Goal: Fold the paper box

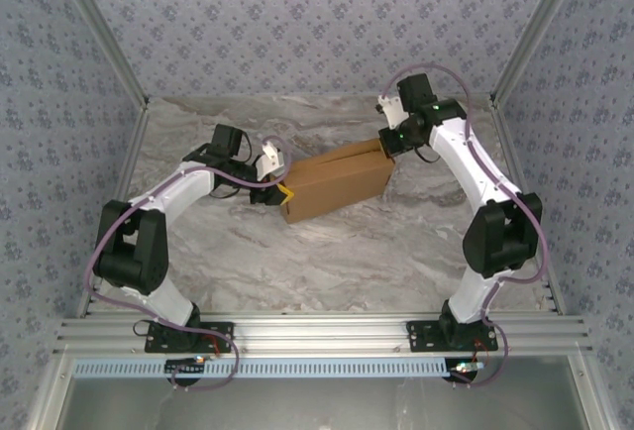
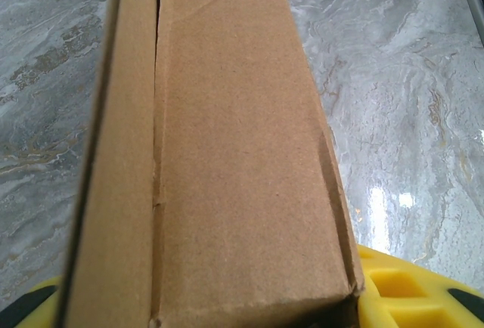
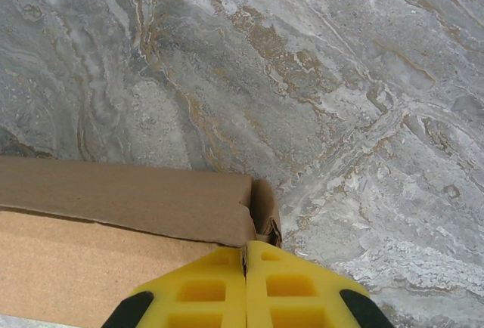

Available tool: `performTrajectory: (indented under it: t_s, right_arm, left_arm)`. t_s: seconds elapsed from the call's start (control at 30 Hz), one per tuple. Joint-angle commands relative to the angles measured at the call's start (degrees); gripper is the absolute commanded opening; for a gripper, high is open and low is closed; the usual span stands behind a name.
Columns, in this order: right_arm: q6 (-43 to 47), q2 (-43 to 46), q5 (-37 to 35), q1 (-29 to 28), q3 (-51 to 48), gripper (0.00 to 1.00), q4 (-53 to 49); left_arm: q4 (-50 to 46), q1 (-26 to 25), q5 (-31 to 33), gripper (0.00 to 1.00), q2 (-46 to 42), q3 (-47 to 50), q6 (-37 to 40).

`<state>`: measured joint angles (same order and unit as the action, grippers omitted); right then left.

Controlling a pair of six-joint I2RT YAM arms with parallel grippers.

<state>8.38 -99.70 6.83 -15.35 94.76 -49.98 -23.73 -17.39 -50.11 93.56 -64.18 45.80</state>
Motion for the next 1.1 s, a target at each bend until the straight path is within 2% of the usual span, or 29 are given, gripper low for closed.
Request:
performTrajectory:
  t_s: [0.0,0.53,1.07]
  right_arm:
    - [-0.6,1.6,-5.3,1.7,-2.7,0.07,-2.1]
    - [3.0,3.2,-6.6,3.0,-4.9,0.08,-2.8]
    - [-2.9,9.3,-2.2,3.6,-14.4,0.07,4.6]
  left_arm:
    - [-1.5,0.9,5.6,0.41,1.0,-0.6,-2.0]
    - [-1.8,1.0,6.9,0.41,0.6,-0.5,-2.2]
    - [-0.2,1.0,7.4,0.42,0.5,-0.3,-4.7]
